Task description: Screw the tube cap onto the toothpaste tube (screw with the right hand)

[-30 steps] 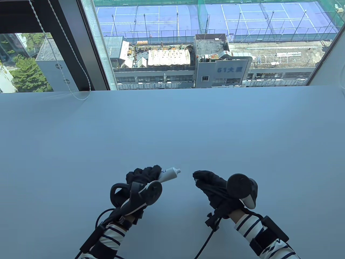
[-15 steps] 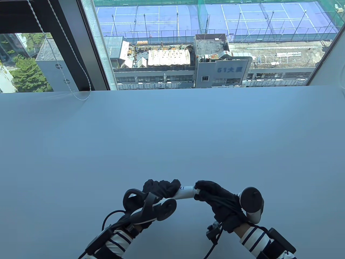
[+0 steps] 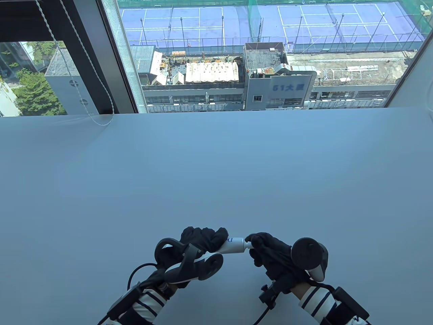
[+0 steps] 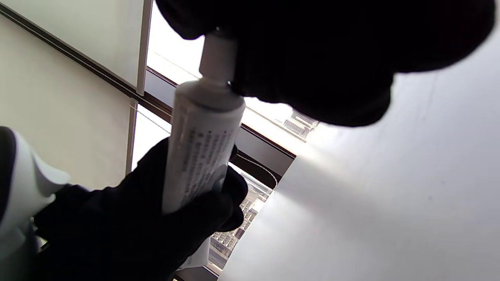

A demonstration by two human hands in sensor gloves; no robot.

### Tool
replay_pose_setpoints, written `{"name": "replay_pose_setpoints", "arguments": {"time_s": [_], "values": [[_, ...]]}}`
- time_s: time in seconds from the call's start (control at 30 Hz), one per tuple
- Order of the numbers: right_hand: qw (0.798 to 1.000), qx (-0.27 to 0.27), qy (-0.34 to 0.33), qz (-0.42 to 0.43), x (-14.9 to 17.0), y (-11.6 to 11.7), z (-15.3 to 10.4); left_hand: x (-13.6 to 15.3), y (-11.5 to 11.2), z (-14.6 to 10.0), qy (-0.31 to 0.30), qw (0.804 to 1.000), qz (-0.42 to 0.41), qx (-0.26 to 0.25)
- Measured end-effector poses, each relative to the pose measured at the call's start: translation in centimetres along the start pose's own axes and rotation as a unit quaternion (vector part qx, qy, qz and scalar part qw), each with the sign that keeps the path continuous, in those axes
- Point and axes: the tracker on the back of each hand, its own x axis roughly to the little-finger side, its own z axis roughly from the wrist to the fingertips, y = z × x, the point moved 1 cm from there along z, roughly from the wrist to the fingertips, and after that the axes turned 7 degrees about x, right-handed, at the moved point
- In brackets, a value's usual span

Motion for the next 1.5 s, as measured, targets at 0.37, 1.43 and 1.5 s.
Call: {"name": "replay_pose_setpoints", "arguments": {"time_s": [0.37, 1.43, 1.5], "values": [[0.999, -0.034, -0.007, -0.002, -0.13, 0.63, -0.02, -0.15, 0.15, -0.09, 0.003, 1.000, 0.003, -0.009], [0.999, -0.042, -0.028, 0.014, 0.58, 0.07, 0.23, -0.02, 0.26, -0.29, 0.001, 1.000, -0.001, -0.019], [0.999, -0.042, -0.018, 0.016, 0.73, 0.05, 0.22, 0.01, 0.20, -0.27, 0.001, 1.000, -0.006, -0.016]]}}
